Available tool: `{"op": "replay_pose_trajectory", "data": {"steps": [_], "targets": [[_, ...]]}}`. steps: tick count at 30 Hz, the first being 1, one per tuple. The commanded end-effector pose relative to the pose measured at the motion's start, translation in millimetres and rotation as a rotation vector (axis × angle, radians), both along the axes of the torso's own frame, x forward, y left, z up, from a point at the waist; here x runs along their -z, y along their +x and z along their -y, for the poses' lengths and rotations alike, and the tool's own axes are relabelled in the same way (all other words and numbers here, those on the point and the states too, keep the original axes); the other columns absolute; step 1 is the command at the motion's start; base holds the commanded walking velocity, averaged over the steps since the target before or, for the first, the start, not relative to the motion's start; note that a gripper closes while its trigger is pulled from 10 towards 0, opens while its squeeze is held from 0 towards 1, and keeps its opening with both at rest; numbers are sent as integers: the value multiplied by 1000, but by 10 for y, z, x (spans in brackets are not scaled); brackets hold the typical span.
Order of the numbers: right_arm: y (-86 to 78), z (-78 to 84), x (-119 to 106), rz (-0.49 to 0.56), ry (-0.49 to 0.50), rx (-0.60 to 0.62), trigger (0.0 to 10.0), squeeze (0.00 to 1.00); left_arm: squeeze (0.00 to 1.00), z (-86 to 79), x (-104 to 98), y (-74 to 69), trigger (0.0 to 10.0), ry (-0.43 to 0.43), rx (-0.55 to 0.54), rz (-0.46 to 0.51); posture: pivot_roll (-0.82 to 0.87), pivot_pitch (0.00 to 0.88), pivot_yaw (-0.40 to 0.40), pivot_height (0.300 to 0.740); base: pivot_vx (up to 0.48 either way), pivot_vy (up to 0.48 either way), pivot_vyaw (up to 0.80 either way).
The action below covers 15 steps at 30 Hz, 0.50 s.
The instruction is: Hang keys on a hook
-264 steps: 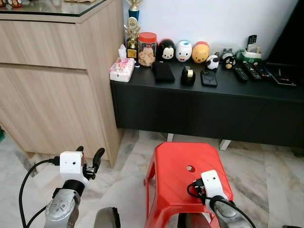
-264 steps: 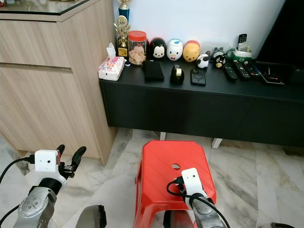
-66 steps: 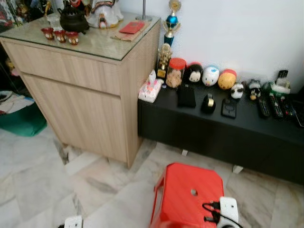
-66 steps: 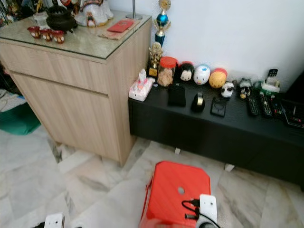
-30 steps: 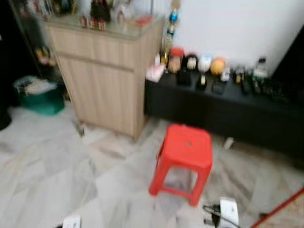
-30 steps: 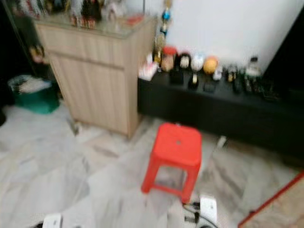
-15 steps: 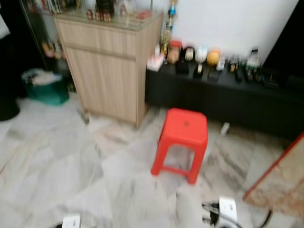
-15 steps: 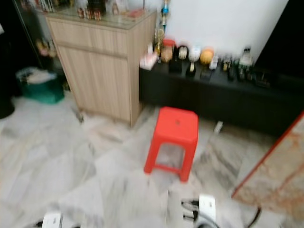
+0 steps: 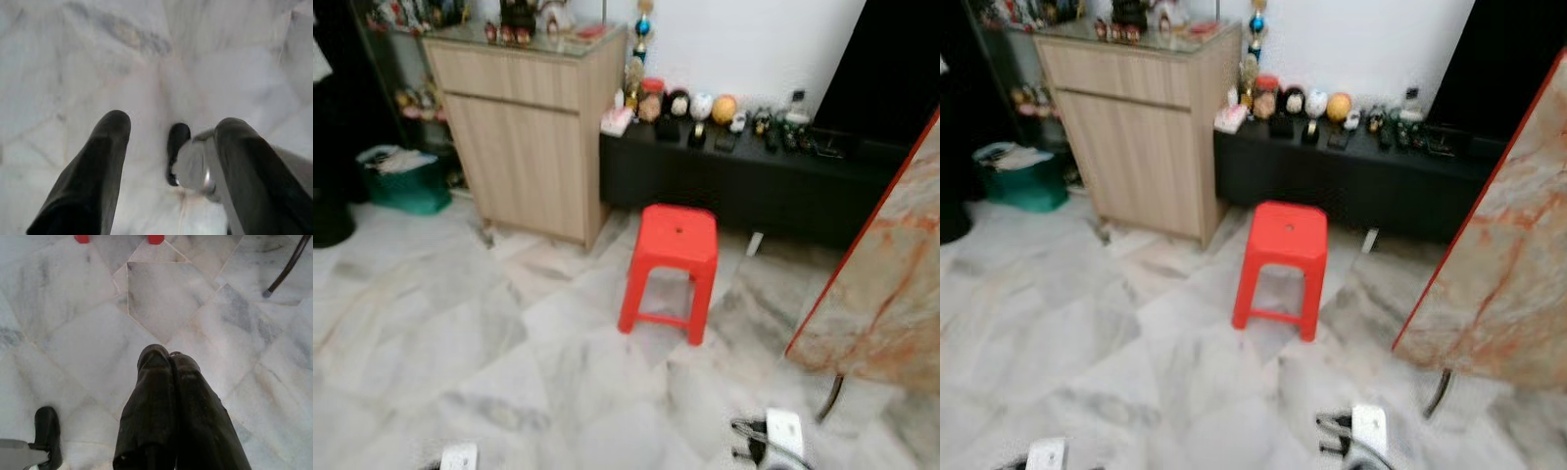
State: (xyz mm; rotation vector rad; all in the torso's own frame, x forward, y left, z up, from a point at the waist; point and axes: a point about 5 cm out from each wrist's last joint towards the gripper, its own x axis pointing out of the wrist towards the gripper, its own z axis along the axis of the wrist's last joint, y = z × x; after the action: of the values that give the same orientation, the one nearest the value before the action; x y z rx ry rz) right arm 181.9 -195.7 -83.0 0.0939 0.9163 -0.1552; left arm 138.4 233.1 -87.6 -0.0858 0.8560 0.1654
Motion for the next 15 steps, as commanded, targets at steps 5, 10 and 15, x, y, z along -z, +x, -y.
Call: {"op": "replay_pose_trajectory", "data": {"steps": [5, 10, 15], "targets": [[53, -22, -22, 12, 3, -9, 10000, 0, 0, -24, -38, 87, 10000, 16, 28, 16, 102, 0, -79, 740, 0, 0, 0], [56, -24, -23, 11, 3, -7, 10000, 0, 0, -27, -40, 91, 10000, 17, 34, 14, 105, 0, -78, 740, 0, 0, 0], [55, -25, -22, 10, 3, -6, 10000, 0, 0, -28, -41, 92, 10000, 18, 38, 13, 107, 0, -77, 740, 0, 0, 0]]}}
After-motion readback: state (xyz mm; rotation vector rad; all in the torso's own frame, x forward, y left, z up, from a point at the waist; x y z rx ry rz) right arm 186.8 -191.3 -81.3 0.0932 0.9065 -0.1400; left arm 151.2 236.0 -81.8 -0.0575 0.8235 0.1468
